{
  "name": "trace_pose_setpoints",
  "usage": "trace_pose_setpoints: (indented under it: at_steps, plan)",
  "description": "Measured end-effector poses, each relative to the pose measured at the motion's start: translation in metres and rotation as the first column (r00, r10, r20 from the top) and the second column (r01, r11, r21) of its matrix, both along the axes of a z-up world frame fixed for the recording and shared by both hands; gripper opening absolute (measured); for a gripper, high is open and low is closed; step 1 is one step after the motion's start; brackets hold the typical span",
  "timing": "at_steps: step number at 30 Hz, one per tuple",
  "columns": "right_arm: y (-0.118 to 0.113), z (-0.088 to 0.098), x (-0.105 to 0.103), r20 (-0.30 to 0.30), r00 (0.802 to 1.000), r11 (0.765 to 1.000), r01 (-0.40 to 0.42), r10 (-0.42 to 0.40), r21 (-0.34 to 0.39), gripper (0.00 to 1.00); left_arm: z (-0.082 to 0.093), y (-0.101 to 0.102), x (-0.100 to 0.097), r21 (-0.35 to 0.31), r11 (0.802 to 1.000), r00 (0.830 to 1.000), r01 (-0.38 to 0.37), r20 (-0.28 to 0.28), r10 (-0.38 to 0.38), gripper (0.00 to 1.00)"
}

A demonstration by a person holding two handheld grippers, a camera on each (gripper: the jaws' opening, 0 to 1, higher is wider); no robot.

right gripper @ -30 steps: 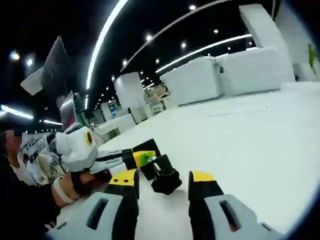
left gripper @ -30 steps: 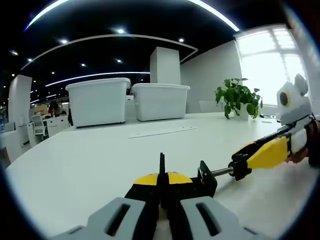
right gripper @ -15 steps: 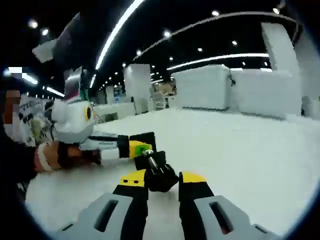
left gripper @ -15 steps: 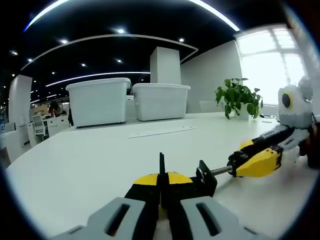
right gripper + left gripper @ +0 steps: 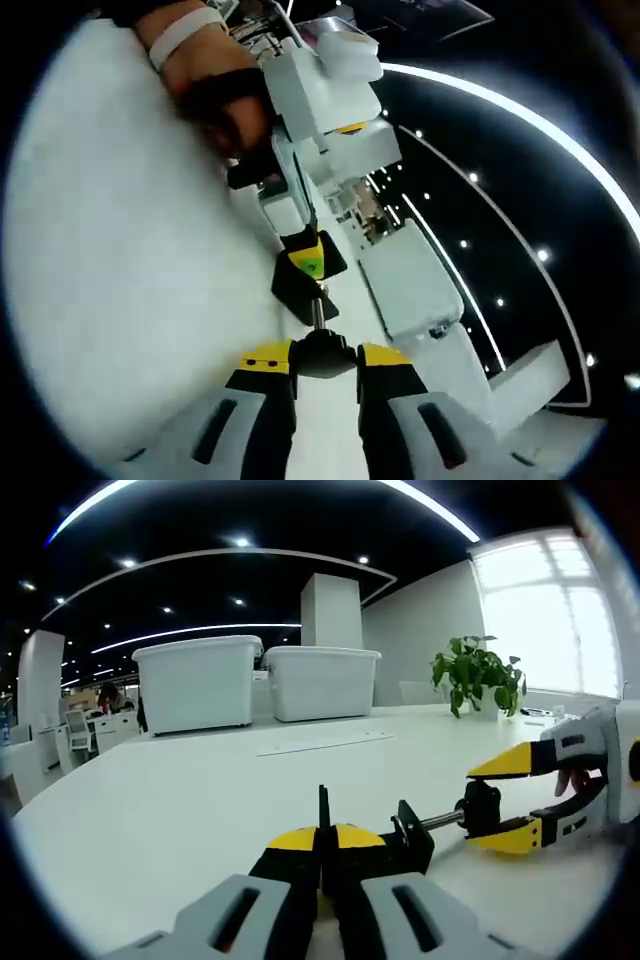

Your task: Clamp the fixed fixture on the desktop, loosen the retaining clip, secure it to the edge of the desk, and tighten the retaining clip.

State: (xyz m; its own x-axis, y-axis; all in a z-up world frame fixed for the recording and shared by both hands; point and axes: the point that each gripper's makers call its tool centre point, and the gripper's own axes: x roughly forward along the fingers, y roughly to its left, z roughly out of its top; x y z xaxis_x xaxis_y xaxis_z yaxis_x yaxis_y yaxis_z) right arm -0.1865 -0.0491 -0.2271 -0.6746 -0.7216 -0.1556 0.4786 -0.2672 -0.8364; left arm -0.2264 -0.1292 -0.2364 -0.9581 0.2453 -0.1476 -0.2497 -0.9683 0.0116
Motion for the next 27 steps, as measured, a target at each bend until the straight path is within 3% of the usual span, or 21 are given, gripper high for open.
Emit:
trace_pose_setpoints:
  at_steps: [1, 3, 5, 8, 10, 11, 12, 13, 14, 16, 22, 23, 24, 25, 26, 27]
  plan:
    - [0.001, -0.001, 0.000, 0.072, 0.997, 0.999, 0.016, -0.012, -0.050, 0.22, 0.000, 0.000, 0.000, 0.000, 1.000, 1.000, -0.001, 0.000, 0.001, 0.04]
    - [0.001, 0.007, -0.001, 0.240, 0.971, 0.979, 0.052, -0.004, -0.195, 0.25, 0.000, 0.000, 0.000, 0.002, 1.000, 1.000, -0.001, 0.002, 0.001, 0.04]
    - [0.003, 0.011, -0.003, 0.472, 0.881, 0.922, 0.156, 0.032, -0.354, 0.31, 0.000, 0.000, 0.001, 0.002, 1.000, 1.000, 0.001, 0.002, -0.001, 0.04]
    - [0.006, 0.013, -0.007, 0.700, 0.697, 0.805, 0.323, 0.153, -0.497, 0.52, 0.000, 0.000, 0.001, 0.001, 1.000, 1.000, 0.002, 0.002, -0.002, 0.04]
    - [0.012, 0.002, -0.013, 0.792, 0.576, 0.741, 0.439, 0.201, -0.507, 0.55, 0.000, 0.000, 0.001, 0.001, 1.000, 1.000, 0.002, 0.002, -0.002, 0.04]
    - [0.016, -0.003, -0.016, 0.822, 0.530, 0.719, 0.486, 0.210, -0.497, 0.51, 0.000, 0.000, 0.001, 0.001, 1.000, 1.000, 0.002, 0.002, -0.002, 0.04]
    - [0.019, -0.006, -0.019, 0.822, 0.529, 0.703, 0.501, 0.214, -0.505, 0.45, 0.000, 0.000, 0.001, 0.001, 1.000, 1.000, 0.003, 0.002, -0.003, 0.04]
    - [0.021, -0.009, -0.022, 0.833, 0.509, 0.688, 0.525, 0.218, -0.501, 0.35, 0.000, 0.000, 0.001, 0.001, 1.000, 1.000, 0.003, 0.002, -0.003, 0.04]
    - [0.021, -0.013, -0.022, 0.848, 0.473, 0.673, 0.548, 0.240, -0.497, 0.29, 0.000, 0.000, 0.001, 0.001, 1.000, 1.000, 0.003, 0.002, -0.003, 0.04]
    - [0.018, -0.016, -0.019, 0.867, 0.398, 0.648, 0.581, 0.301, -0.492, 0.27, -0.001, 0.000, 0.001, 0.001, 1.000, 1.000, 0.004, 0.002, -0.004, 0.04]
    - [0.016, -0.014, -0.019, 0.844, 0.451, 0.677, 0.527, 0.289, -0.514, 0.24, 0.000, 0.000, 0.001, 0.000, 1.000, 1.000, 0.004, 0.002, -0.004, 0.04]
    - [0.017, -0.013, -0.020, 0.834, 0.480, 0.692, 0.506, 0.271, -0.515, 0.23, 0.000, 0.000, 0.001, 0.000, 1.000, 1.000, 0.004, 0.002, -0.004, 0.04]
    - [0.016, -0.011, -0.019, 0.807, 0.544, 0.730, 0.451, 0.232, -0.514, 0.23, 0.000, 0.000, 0.001, 0.000, 1.000, 1.000, 0.003, 0.002, -0.003, 0.04]
    - [0.015, -0.010, -0.018, 0.786, 0.583, 0.756, 0.416, 0.205, -0.506, 0.23, 0.000, 0.000, 0.000, 0.000, 1.000, 1.000, 0.003, 0.002, -0.003, 0.04]
    - [0.013, -0.008, -0.015, 0.710, 0.691, 0.826, 0.316, 0.137, -0.467, 0.23, 0.000, 0.000, 0.000, 0.001, 1.000, 1.000, 0.003, 0.002, -0.003, 0.04]
    - [0.012, -0.006, -0.014, 0.653, 0.750, 0.859, 0.260, 0.108, -0.440, 0.23, 0.000, 0.000, 0.000, 0.000, 1.000, 1.000, 0.003, 0.002, -0.003, 0.04]
